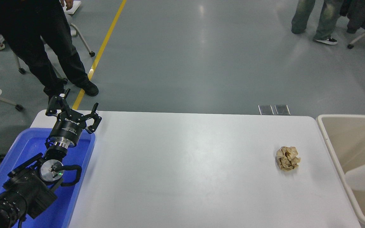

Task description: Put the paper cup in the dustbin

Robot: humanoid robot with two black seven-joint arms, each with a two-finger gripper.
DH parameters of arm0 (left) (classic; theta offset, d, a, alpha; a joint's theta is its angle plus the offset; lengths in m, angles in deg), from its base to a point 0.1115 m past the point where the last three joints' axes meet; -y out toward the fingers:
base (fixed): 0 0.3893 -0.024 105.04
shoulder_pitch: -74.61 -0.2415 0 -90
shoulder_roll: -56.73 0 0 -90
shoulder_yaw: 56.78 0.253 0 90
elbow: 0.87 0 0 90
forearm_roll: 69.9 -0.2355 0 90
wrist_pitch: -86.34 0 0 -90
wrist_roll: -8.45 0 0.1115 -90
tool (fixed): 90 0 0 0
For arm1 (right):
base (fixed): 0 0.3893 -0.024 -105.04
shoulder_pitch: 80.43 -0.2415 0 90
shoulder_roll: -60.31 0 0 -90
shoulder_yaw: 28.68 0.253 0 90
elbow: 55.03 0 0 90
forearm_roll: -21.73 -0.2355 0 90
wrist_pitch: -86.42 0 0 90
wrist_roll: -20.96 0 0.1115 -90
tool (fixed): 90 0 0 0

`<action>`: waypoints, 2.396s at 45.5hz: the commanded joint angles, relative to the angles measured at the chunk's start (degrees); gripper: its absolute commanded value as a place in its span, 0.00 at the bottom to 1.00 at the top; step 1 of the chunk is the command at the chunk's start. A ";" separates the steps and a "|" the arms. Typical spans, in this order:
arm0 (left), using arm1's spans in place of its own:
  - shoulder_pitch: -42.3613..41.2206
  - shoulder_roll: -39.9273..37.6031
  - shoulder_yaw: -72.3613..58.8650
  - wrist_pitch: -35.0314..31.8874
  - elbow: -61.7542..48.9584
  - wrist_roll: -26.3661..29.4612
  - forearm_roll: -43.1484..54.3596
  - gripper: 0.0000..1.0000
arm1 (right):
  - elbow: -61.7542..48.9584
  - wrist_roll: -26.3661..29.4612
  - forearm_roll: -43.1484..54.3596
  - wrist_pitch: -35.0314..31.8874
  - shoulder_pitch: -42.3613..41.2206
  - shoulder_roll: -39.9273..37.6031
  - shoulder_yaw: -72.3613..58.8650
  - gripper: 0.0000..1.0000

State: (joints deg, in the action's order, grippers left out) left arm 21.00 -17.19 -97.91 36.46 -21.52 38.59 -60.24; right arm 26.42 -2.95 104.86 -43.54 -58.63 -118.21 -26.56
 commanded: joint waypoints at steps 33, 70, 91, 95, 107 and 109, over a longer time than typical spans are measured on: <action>0.00 0.00 0.00 -0.05 0.00 0.00 0.00 1.00 | -32.04 0.18 -13.07 -2.49 -3.26 9.24 4.91 0.00; 0.09 -0.09 0.00 -0.49 0.00 0.00 0.00 1.00 | -61.76 9.49 -78.73 11.47 16.69 34.02 -12.05 0.00; 0.09 -0.09 0.00 -0.49 0.00 0.00 0.00 1.00 | -66.77 24.60 -95.78 39.16 23.72 49.76 -9.60 0.00; 0.09 -0.09 0.00 -0.49 0.00 0.00 0.00 1.00 | -67.65 27.68 -96.66 41.45 24.43 50.99 -6.35 0.00; 0.09 -0.09 0.00 -0.49 0.00 0.00 0.00 1.00 | -73.10 30.76 -96.58 43.83 28.56 56.70 2.27 0.00; 0.09 -0.09 0.00 -0.57 0.00 0.00 0.00 1.00 | -73.36 30.76 -96.58 43.83 29.26 57.23 2.36 0.00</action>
State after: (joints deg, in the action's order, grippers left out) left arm 21.08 -17.27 -97.91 35.96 -21.52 38.59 -60.23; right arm -43.09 24.95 9.71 -2.61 -32.78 -65.94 -28.72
